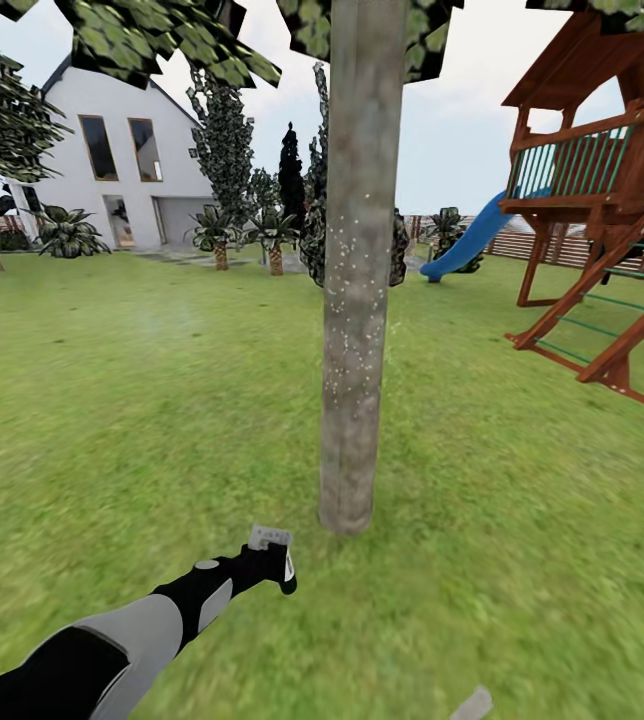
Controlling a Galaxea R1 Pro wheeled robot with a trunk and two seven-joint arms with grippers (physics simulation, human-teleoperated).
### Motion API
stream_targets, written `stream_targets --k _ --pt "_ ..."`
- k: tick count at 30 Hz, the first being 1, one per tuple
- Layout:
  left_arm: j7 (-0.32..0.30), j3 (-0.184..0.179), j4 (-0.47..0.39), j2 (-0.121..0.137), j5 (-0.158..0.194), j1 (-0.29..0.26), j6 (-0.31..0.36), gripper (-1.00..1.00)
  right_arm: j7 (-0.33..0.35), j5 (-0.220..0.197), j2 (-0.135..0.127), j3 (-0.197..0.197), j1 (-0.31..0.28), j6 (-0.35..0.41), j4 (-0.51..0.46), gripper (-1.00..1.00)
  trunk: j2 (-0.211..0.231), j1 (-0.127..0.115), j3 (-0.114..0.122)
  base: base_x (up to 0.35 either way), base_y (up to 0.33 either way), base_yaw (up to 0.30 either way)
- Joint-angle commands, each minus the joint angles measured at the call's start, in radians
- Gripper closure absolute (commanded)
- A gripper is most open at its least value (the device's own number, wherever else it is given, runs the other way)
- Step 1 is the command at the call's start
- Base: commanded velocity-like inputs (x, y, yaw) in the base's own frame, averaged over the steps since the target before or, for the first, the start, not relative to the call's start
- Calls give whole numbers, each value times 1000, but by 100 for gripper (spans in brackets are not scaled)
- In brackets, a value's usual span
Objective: In the garden, pick up the pesticide atomizer on the floor and spray pesticide onto both trees until each tree trunk is fully covered.
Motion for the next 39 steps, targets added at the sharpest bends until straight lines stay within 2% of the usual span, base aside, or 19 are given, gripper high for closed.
stream_targets --k 1,6,9,11,13,15,21,22,24,25,27,28,29,31,32,33,36,38,39 --pt "1 1 0 0 1 0 0 100 0 1 0 0 0 0 -14 -100 0 0 0 -110 0 0" --pt "3 5 -5 15 5 0 0 100 1 3 -2 2 0 2 -59 -100 0 0 0 -25 0 0" --pt "1 5 -4 18 6 0 -1 100 36 0 -60 -1 -2 10 -96 -100 0 0 0 -1 0 0" --pt "0 5 -4 18 6 0 -1 100 87 -3 -78 -6 -3 11 -144 -100 0 0 0 0 0 0" --pt "0 5 -4 18 6 0 -2 100 172 -8 -85 -55 -3 11 -160 -100 0 0 0 0 0 0" --pt "-2 5 -4 18 6 0 -2 100 228 -9 -87 -82 -3 8 -168 -100 0 0 0 0 0 0" --pt "-4 5 -4 18 6 0 -2 100 234 -8 -94 -88 -3 10 -172 -100 0 0 0 0 0 0" --pt "-4 5 -4 18 6 0 -2 100 234 -8 -100 -88 -14 40 -179 -100 0 0 0 0 0 0" --pt "-6 5 -3 18 5 0 -4 100 252 -9 -122 -88 -71 158 -202 -100 0 0 0 0 0 0" --pt "-7 5 -4 19 4 0 -6 100 272 -10 -133 -88 -99 180 -206 -100 0 0 0 0 0 0" --pt "-20 4 -10 31 3 0 -18 100 392 -9 -178 -88 -199 233 -211 -100 0 0 0 0 0 0" --pt "-58 2 -12 39 3 0 -21 100 425 -9 -189 -88 -232 255 -212 -100 0 0 0 0 0 0" --pt "-138 1 -17 57 3 0 -22 100 465 -10 -198 -88 -278 276 -213 -100 0 0 0 0 0 0" --pt "-256 -1 -68 89 2 0 -19 100 617 -9 -205 -88 -362 306 -213 -100 0 0 0 0 0 0" --pt "-279 -1 -85 96 2 0 -18 100 674 -9 -205 -88 -391 327 -213 -100 0 0 0 0 0 0" --pt "-305 -2 -98 100 1 0 -17 100 725 -9 -206 -88 -422 347 -214 -100 0 0 0 0 0 0" --pt "-445 -4 -118 107 1 0 -14 100 946 -10 -207 -88 -547 383 -215 -100 0 0 0 0 0 0" --pt "-495 -5 -122 109 -4 0 -7 100 1081 -11 -206 -88 -626 430 -221 -100 0 0 0 0 0 0" --pt "-505 -6 -122 109 -38 0 4 100 1132 -11 -206 -88 -655 457 -240 -100 0 0 0 0 0 0"
